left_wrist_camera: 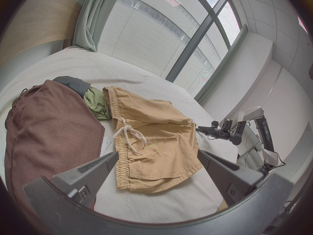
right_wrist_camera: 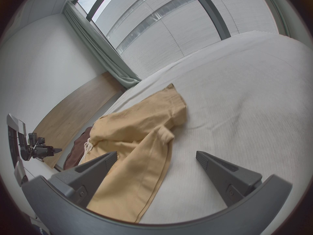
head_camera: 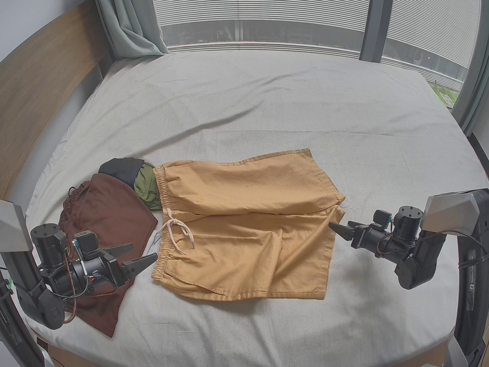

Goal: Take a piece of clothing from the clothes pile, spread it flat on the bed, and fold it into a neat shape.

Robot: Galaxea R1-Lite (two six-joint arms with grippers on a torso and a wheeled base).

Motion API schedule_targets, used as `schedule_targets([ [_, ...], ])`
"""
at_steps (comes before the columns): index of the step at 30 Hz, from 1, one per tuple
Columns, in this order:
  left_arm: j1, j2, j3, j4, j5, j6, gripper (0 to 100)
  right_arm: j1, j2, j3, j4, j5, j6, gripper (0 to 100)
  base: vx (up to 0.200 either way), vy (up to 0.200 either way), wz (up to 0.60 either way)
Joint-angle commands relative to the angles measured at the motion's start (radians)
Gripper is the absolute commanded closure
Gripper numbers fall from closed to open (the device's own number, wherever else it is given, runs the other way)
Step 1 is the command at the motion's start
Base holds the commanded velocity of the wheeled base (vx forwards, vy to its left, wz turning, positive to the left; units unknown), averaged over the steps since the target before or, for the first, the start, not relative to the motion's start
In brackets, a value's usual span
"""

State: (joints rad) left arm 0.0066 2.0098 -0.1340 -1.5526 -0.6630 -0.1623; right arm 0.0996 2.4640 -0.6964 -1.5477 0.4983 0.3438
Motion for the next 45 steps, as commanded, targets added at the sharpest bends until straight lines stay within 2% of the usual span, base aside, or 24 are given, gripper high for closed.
schedule_targets([
  [1,0.001,0.0,0.001,-0.001,0.0,0.0,0,0.005,-0.106,0.155,0.003,0.069,-0.031,0,0.0,0.0,0.0],
  [6,0.0,0.001,0.001,-0.001,0.0,0.001,0,0.012,-0.149,0.356,0.004,0.207,-0.097,0,0.0,0.0,0.0],
  [9,0.0,0.003,0.002,-0.001,0.0,0.001,0,0.014,-0.142,0.402,0.006,0.229,-0.121,0,0.0,0.0,0.0],
  [13,0.0,0.003,0.004,0.0,0.0,0.001,0,0.031,-0.126,0.423,0.006,0.23,-0.169,0,0.0,0.0,0.0],
  [18,0.0,0.003,0.004,0.0,-0.001,0.001,0,0.055,-0.091,0.434,0.006,0.226,-0.174,0,0.0,0.0,0.0],
  [24,0.0,0.004,0.005,-0.001,0.0,0.001,0,0.1,-0.065,0.448,0.006,0.223,-0.167,0,0.0,0.0,0.0],
  [37,0.0,0.003,0.004,-0.001,-0.001,0.001,0,0.118,0.03,0.408,0.004,0.217,-0.163,0,0.0,0.0,0.0],
  [41,0.0,0.001,0.004,-0.001,0.0,0.001,0,0.141,0.052,0.379,0.003,0.186,-0.134,0,0.0,0.0,0.0],
  [45,0.0,0.0,0.004,0.0,0.0,0.001,0,0.154,0.062,0.365,0.003,0.184,-0.12,0,0.0,0.0,0.0],
])
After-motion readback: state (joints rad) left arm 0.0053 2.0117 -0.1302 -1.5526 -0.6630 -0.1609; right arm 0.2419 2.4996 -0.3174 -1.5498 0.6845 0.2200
